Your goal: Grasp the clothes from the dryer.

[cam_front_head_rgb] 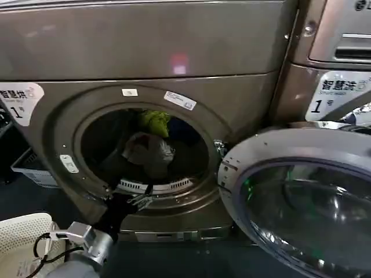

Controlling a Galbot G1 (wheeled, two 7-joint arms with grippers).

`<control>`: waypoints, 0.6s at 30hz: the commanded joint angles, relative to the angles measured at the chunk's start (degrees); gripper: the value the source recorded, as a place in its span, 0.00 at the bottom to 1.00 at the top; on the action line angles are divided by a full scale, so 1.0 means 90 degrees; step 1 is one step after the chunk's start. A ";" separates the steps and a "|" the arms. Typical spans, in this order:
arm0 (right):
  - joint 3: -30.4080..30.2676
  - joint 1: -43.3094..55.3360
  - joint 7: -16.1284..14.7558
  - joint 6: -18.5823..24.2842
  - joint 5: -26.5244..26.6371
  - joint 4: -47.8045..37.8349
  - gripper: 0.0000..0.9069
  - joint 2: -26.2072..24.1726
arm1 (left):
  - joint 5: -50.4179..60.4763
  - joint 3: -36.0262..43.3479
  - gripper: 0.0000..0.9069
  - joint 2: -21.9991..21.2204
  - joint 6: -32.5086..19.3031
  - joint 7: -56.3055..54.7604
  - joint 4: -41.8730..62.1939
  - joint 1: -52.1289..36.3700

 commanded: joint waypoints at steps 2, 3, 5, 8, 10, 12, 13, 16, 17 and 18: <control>-0.0014 -0.0006 0.0182 -0.0060 -0.0061 0.0068 1.00 0.0000 | 0.0004 0.0003 1.00 -0.0006 -0.0009 0.0004 0.0032 -0.0022; -0.0011 -0.0014 0.0207 -0.0084 -0.0062 0.0083 1.00 -0.0006 | 0.0003 -0.0001 1.00 -0.0006 -0.0016 0.0003 0.0047 -0.0044; 0.0018 -0.0049 0.0212 -0.0179 -0.0206 0.0121 1.00 -0.0023 | -0.0008 -0.0018 1.00 0.0006 -0.0030 0.0005 0.0136 -0.0128; 0.0029 -0.0096 0.0195 -0.0163 -0.0264 0.0147 1.00 -0.0040 | -0.0061 -0.0027 1.00 0.0045 -0.0034 0.0011 0.0251 -0.0252; 0.0043 -0.0122 0.0198 -0.0169 -0.0282 0.0185 1.00 -0.0042 | -0.0085 -0.0020 1.00 0.0067 -0.0052 0.0006 0.0397 -0.0452; 0.0057 -0.0180 0.0324 -0.0330 -0.0275 0.0242 1.00 -0.0073 | -0.0103 0.0027 1.00 0.0129 -0.0126 -0.0001 0.0563 -0.0651; 0.0099 -0.0220 0.0352 -0.0426 -0.0288 0.0263 1.00 -0.0100 | -0.0135 0.0052 1.00 0.0167 -0.0140 -0.0007 0.0649 -0.0764; 0.0178 -0.0316 0.0465 -0.0551 -0.0280 0.0369 1.00 -0.0146 | -0.0234 0.0180 1.00 0.0282 -0.0216 -0.0070 0.1099 -0.1453; 0.0197 -0.0337 0.0495 -0.0572 -0.0283 0.0385 1.00 -0.0146 | -0.0263 0.0249 1.00 0.0294 -0.0240 -0.0092 0.1316 -0.1713; 0.0213 -0.0351 0.0496 -0.0591 -0.0282 0.0396 1.00 -0.0144 | -0.0282 0.0331 1.00 0.0295 -0.0268 -0.0111 0.1451 -0.1955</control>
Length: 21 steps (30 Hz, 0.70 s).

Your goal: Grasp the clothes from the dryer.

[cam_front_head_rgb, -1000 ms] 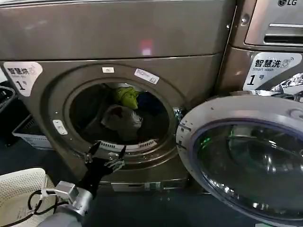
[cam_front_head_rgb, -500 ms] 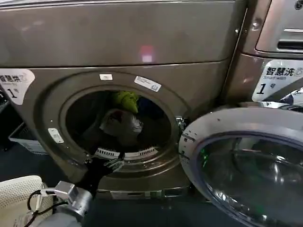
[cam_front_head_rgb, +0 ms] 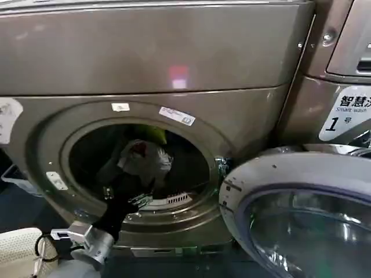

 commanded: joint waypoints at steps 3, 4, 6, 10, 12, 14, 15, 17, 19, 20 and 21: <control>0.0126 -0.0167 0.0196 -0.0185 -0.0041 0.0089 1.00 -0.0016 | -0.0165 0.0528 1.00 0.0060 -0.0360 -0.0173 0.1901 -0.2069; 0.0149 -0.0193 0.0211 -0.0172 -0.0039 0.0081 1.00 -0.0015 | -0.0148 0.0598 1.00 0.0037 -0.0423 -0.0218 0.2145 -0.2273; 0.0223 -0.0258 0.0212 -0.0131 -0.0034 0.0045 1.00 -0.0016 | -0.0157 0.0741 1.00 -0.0043 -0.0502 -0.0307 0.2668 -0.2720; 0.0340 -0.0321 0.0213 -0.0087 -0.0008 -0.0014 1.00 -0.0010 | -0.0102 0.0938 1.00 -0.0258 -0.0720 -0.0495 0.3608 -0.3473; 0.0367 -0.0329 0.0212 -0.0081 -0.0005 -0.0029 1.00 -0.0008 | -0.0017 0.0994 1.00 -0.0355 -0.0786 -0.0582 0.4047 -0.3836; 0.0377 -0.0321 0.0223 -0.0086 -0.0011 -0.0051 1.00 -0.0002 | 0.0005 0.1021 1.00 -0.0404 -0.0838 -0.0623 0.4427 -0.4034; 0.0370 -0.0315 0.0233 -0.0104 -0.0015 -0.0055 1.00 0.0004 | 0.0047 0.1033 1.00 -0.0426 -0.0875 -0.0658 0.4659 -0.4203; 0.0352 -0.0305 0.0230 -0.0109 -0.0036 -0.0054 1.00 0.0007 | 0.0081 0.1047 1.00 -0.0446 -0.0917 -0.0661 0.5111 -0.4405; 0.0349 -0.0296 0.0233 -0.0140 -0.0043 -0.0040 1.00 -0.0002 | 0.0128 0.1043 1.00 -0.0469 -0.0941 -0.0669 0.5397 -0.4589; 0.0347 -0.0295 0.0233 -0.0145 -0.0047 -0.0036 1.00 -0.0008 | 0.0148 0.1042 1.00 -0.0478 -0.0960 -0.0676 0.5563 -0.4688; 0.0345 -0.0294 0.0231 -0.0165 -0.0057 -0.0029 1.00 -0.0015 | 0.0162 0.1041 1.00 -0.0488 -0.0978 -0.0684 0.5737 -0.4819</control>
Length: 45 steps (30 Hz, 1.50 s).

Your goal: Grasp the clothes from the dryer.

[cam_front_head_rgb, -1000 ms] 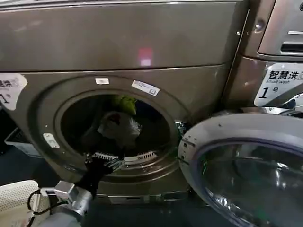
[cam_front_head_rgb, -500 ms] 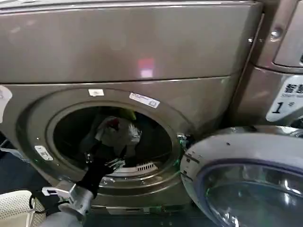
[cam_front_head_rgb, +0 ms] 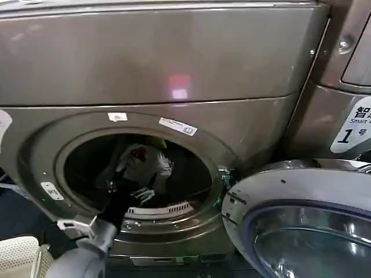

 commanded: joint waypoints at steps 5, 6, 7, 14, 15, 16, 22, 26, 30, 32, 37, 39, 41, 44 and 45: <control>0.0018 -0.0019 0.0002 -0.0033 -0.0030 0.0013 1.00 -0.0025 | 0.0183 0.0232 1.00 -0.0182 -0.0215 -0.0139 0.2698 -0.1900; 0.0013 -0.0013 -0.0008 -0.0032 -0.0035 0.0011 1.00 -0.0031 | 0.0236 0.0248 1.00 -0.0223 -0.0220 -0.0144 0.2859 -0.2036; 0.0008 -0.0006 -0.0007 -0.0029 -0.0037 0.0011 1.00 -0.0035 | 0.0317 0.0254 1.00 -0.0259 -0.0237 -0.0145 0.3005 -0.2109; -0.0053 0.0047 -0.0047 0.0027 -0.0125 -0.0050 1.00 -0.0050 | 0.0548 0.0266 1.00 -0.0436 -0.0278 -0.0166 0.3895 -0.2774; -0.0060 0.0061 -0.0047 0.0030 -0.0128 -0.0057 1.00 -0.0057 | 0.0559 0.0254 1.00 -0.0460 -0.0300 -0.0190 0.4040 -0.2888; -0.0065 0.0066 -0.0048 0.0030 -0.0129 -0.0057 1.00 -0.0057 | 0.0560 0.0245 1.00 -0.0475 -0.0299 -0.0196 0.4116 -0.2957; -0.0137 0.0151 -0.0071 0.0050 -0.0147 -0.0061 1.00 -0.0075 | 0.0706 0.0108 1.00 -0.0556 -0.0421 -0.0234 0.5015 -0.3472; -0.0136 0.0167 -0.0073 0.0061 -0.0148 -0.0102 1.00 -0.0092 | 0.0799 0.0066 1.00 -0.0580 -0.0556 -0.0241 0.5514 -0.3740; -0.0107 0.0159 -0.0077 0.0101 -0.0150 -0.0170 1.00 -0.0088 | 0.0884 0.0182 1.00 -0.0558 -0.0446 0.0010 0.6055 -0.4012; -0.0117 0.0167 -0.0091 0.0108 -0.0149 -0.0170 1.00 -0.0079 | 0.0943 0.0313 1.00 -0.0512 -0.0241 0.0452 0.6241 -0.4165; -0.0138 0.0190 -0.0100 0.0119 -0.0147 -0.0171 1.00 -0.0092 | 0.1013 0.0926 1.00 -0.0323 0.0154 0.1536 0.7037 -0.4794; -0.0158 0.0214 -0.0101 0.0124 -0.0144 -0.0170 1.00 -0.0086 | 0.1243 0.1262 1.00 -0.0254 0.0161 0.2065 0.7411 -0.5037; -0.0163 0.0221 -0.0101 0.0128 -0.0141 -0.0180 1.00 -0.0083 | 0.1421 0.1554 1.00 -0.0220 0.0125 0.2324 0.7719 -0.5194; -0.0157 0.0215 -0.0102 0.0135 -0.0145 -0.0218 1.00 -0.0090 | 0.1969 0.2193 1.00 -0.0087 -0.0210 0.3242 0.7989 -0.5335; -0.0159 0.0215 -0.0102 0.0140 -0.0149 -0.0229 1.00 -0.0094 | 0.2097 0.2507 1.00 -0.0037 -0.0349 0.3426 0.8033 -0.5364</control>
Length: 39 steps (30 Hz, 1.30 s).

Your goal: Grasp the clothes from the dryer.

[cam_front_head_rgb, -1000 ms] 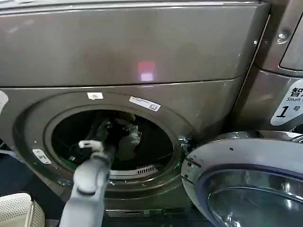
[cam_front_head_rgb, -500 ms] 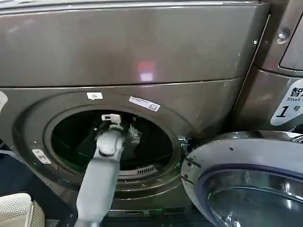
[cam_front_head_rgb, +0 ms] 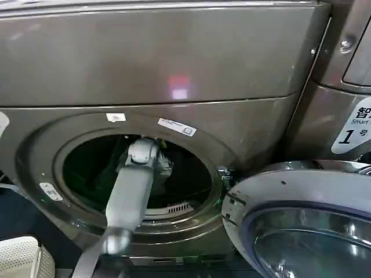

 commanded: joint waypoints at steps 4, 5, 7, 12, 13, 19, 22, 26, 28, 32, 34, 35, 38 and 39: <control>-0.0022 0.0026 -0.0009 0.0015 -0.0016 -0.0031 1.00 -0.0001 | 0.1786 0.2309 1.00 0.0304 -0.0930 0.3004 0.1798 -0.1118; -0.0034 0.0038 -0.0010 0.0017 -0.0021 -0.0030 1.00 0.0000 | 0.1941 0.2448 1.00 0.0292 -0.1041 0.3121 0.1867 -0.1207; -0.0045 0.0053 -0.0010 0.0019 -0.0023 -0.0029 1.00 0.0002 | 0.2366 0.2768 1.00 0.0226 -0.1286 0.3333 0.2206 -0.1427; -0.0079 0.0104 -0.0019 0.0030 -0.0059 -0.0032 1.00 -0.0003 | 0.2940 0.3417 1.00 0.0162 -0.1625 0.3989 0.2629 -0.1781; -0.0084 0.0110 -0.0020 0.0031 -0.0063 -0.0029 1.00 -0.0004 | 0.2959 0.3448 1.00 0.0142 -0.1666 0.4060 0.2702 -0.1848; -0.0160 0.0199 -0.0029 0.0046 -0.0116 -0.0003 1.00 -0.0004 | 0.3851 0.3782 1.00 0.0063 -0.1663 0.4400 0.3242 -0.2143; -0.0184 0.0230 -0.0035 0.0065 -0.0136 -0.0017 1.00 0.0015 | 0.4207 0.4030 1.00 0.0118 -0.1785 0.4434 0.3390 -0.2197; -0.0200 0.0248 -0.0039 0.0070 -0.0136 0.0002 1.00 0.0018 | 0.4426 0.4038 1.00 0.0132 -0.1655 0.4182 0.3456 -0.2146; -0.0197 0.0242 -0.0047 0.0075 -0.0135 -0.0005 1.00 0.0017 | 0.4430 0.4022 1.00 0.0140 -0.1617 0.4049 0.3447 -0.2092; -0.0181 0.0221 -0.0058 0.0092 -0.0135 -0.0020 1.00 0.0034 | 0.4289 0.3908 1.00 0.0127 -0.1598 0.3966 0.3418 -0.1945; -0.0176 0.0208 -0.0060 0.0104 -0.0135 -0.0027 1.00 0.0044 | 0.4205 0.3907 1.00 0.0102 -0.1581 0.3943 0.3440 -0.1873; -0.0166 0.0199 -0.0063 0.0109 -0.0136 -0.0035 1.00 0.0048 | 0.4121 0.3904 1.00 0.0088 -0.1544 0.3949 0.3452 -0.1838; -0.0150 0.0181 -0.0073 0.0130 -0.0141 -0.0054 1.00 0.0048 | 0.4038 0.3882 1.00 0.0068 -0.1537 0.3923 0.3458 -0.1779; -0.0148 0.0181 -0.0080 0.0134 -0.0147 -0.0060 1.00 0.0051 | 0.4032 0.3882 0.98 0.0061 -0.1522 0.3935 0.3473 -0.1761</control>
